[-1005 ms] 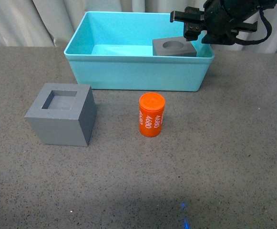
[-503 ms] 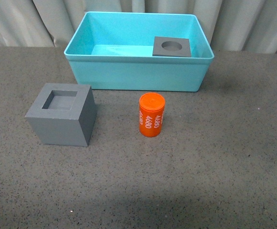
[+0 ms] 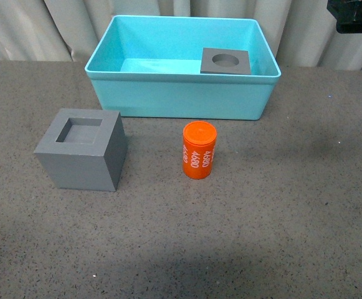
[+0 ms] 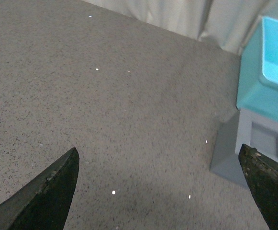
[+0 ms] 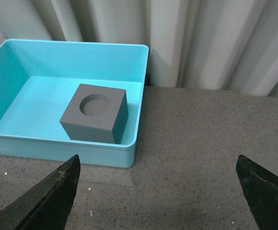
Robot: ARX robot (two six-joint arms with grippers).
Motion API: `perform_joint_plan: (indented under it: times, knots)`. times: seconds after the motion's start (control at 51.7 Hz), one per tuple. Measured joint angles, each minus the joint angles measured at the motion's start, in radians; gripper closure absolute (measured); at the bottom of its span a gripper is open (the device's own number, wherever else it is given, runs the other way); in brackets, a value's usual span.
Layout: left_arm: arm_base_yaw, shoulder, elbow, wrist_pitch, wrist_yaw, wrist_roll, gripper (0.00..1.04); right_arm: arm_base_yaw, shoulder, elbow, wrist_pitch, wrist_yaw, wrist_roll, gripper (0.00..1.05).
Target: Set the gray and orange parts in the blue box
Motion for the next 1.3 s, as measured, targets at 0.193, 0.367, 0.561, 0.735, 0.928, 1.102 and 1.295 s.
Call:
perform_joint_plan:
  times: [0.193,0.367,0.561,0.735,0.928,1.102,1.295]
  knots:
    - [0.022,0.610,0.249,0.288,0.193,-0.070,0.07,0.000,0.000,0.000,0.000,0.001,0.000,0.10]
    - [0.018,0.931,0.426,0.272,0.257,-0.030,0.07,0.000,0.000,0.000,0.000,0.001,0.000,0.10]
    - [-0.006,1.109,0.552,0.242,0.306,0.032,0.07,0.000,0.000,0.000,0.000,0.000,0.000,0.10]
    - [-0.027,1.191,0.608,0.206,0.338,0.090,0.07,0.000,0.000,0.000,0.000,0.000,-0.001,0.10]
    - [-0.043,1.268,0.660,0.163,0.347,0.151,0.07,0.000,0.000,0.000,0.000,0.001,0.000,0.10]
    - [-0.058,1.328,0.689,0.146,0.366,0.183,0.07,0.000,0.000,0.000,0.000,0.000,-0.001,0.10]
    - [-0.075,1.381,0.706,0.116,0.384,0.212,0.25,0.000,0.000,0.000,0.000,0.000,0.000,0.10]
